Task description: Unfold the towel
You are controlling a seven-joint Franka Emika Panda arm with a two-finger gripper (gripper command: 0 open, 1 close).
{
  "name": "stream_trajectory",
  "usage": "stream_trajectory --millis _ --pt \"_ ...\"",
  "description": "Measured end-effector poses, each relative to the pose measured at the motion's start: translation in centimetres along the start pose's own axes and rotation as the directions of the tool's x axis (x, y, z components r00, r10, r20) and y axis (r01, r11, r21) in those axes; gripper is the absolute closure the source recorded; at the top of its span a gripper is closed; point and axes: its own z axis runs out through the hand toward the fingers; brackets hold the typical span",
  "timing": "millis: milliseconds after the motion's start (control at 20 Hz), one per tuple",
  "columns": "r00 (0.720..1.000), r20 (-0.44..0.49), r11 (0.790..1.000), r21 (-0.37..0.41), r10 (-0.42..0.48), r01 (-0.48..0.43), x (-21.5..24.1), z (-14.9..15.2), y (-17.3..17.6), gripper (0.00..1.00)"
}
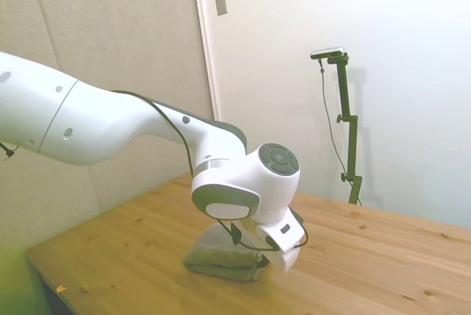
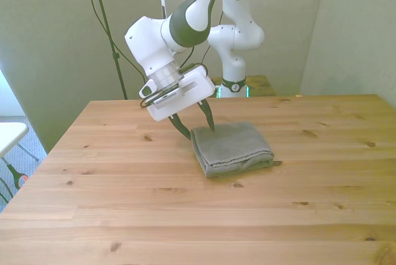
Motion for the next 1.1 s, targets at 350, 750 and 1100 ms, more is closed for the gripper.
stream_trajectory --millis 350,750,1100 --pt "1.0 0.001 1.0 -0.001 0.001 -0.001 0.0 0.1 0.0 1.0" --pt "1.0 0.01 1.0 0.01 -0.014 0.014 -0.5 -0.7 -0.5 1.0" --pt "0.998 0.012 0.997 0.032 -0.066 0.066 -2.5 -2.0 -2.8 1.0"
